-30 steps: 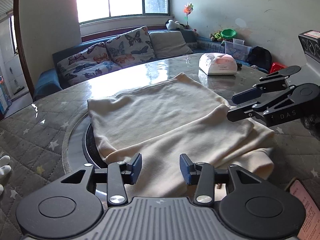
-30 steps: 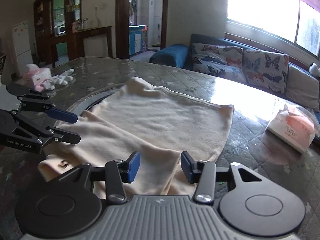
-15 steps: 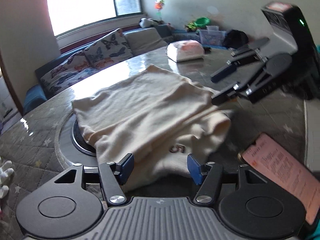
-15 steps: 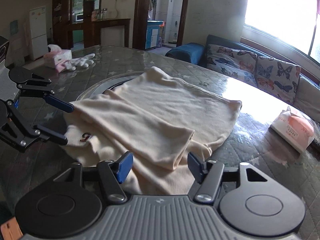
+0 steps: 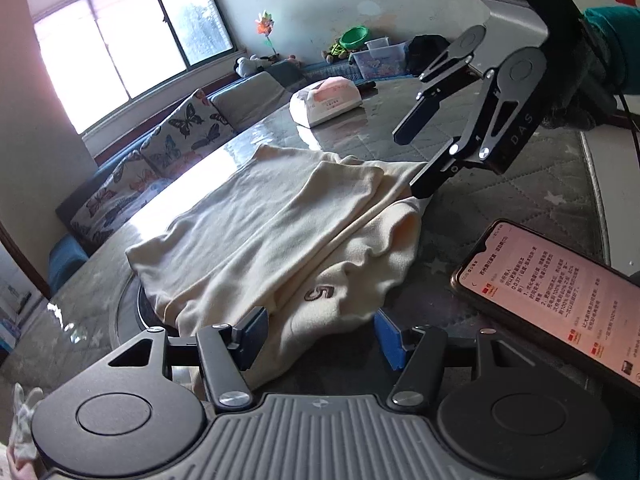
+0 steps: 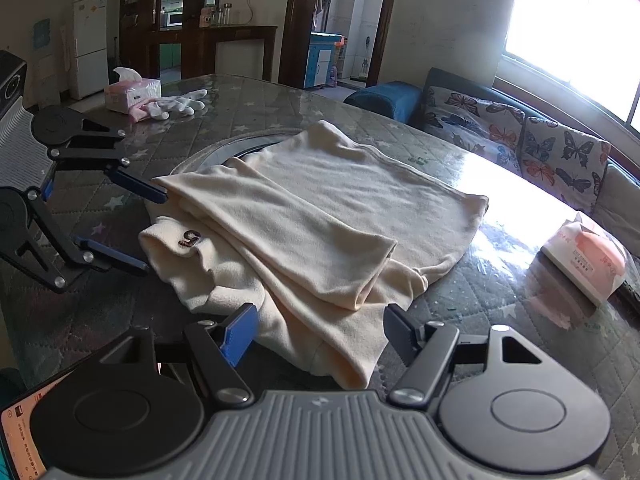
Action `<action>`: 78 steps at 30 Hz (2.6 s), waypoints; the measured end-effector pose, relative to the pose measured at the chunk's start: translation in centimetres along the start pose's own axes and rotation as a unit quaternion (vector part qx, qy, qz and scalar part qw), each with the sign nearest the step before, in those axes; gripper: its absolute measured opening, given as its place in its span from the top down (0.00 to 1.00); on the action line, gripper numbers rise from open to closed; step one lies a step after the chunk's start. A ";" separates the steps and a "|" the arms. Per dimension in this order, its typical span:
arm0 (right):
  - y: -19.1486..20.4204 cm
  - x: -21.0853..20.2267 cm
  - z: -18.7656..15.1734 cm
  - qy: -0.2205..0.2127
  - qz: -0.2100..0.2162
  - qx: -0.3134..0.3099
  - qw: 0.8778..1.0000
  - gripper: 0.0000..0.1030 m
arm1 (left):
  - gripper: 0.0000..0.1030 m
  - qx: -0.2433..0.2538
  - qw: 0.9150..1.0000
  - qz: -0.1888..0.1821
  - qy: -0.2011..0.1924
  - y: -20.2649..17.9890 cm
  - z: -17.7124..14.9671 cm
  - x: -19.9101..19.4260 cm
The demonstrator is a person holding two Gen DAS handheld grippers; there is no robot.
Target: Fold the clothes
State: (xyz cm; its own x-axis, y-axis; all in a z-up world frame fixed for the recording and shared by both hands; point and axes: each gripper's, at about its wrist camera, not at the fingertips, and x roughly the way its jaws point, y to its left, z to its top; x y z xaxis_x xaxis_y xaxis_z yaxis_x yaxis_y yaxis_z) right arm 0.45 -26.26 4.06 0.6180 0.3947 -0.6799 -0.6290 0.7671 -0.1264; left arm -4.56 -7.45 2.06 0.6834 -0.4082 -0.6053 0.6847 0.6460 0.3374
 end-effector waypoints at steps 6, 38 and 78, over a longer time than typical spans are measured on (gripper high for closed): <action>-0.1 -0.1 0.1 -0.002 0.000 -0.004 1.000 0.27 | 0.81 -0.008 1.000 -0.010 -0.009 0.3 0.4 0.6; 2.9 4.2 2.0 -0.003 0.066 -0.057 0.996 0.67 | 0.91 -0.088 0.995 -0.043 0.005 5.6 2.5 4.5; 1.3 2.4 2.5 -0.002 0.070 -0.013 0.997 0.72 | 0.80 0.028 0.997 -0.072 -0.015 0.6 0.8 1.0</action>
State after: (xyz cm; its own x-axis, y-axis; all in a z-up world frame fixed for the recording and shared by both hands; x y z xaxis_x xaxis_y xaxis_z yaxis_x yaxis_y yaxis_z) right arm 2.26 -23.04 4.10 0.5257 0.4983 -0.6894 -0.7206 0.6916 -0.0496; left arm -3.31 -7.99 2.24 0.5831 -0.5142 -0.6290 0.7894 0.5417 0.2889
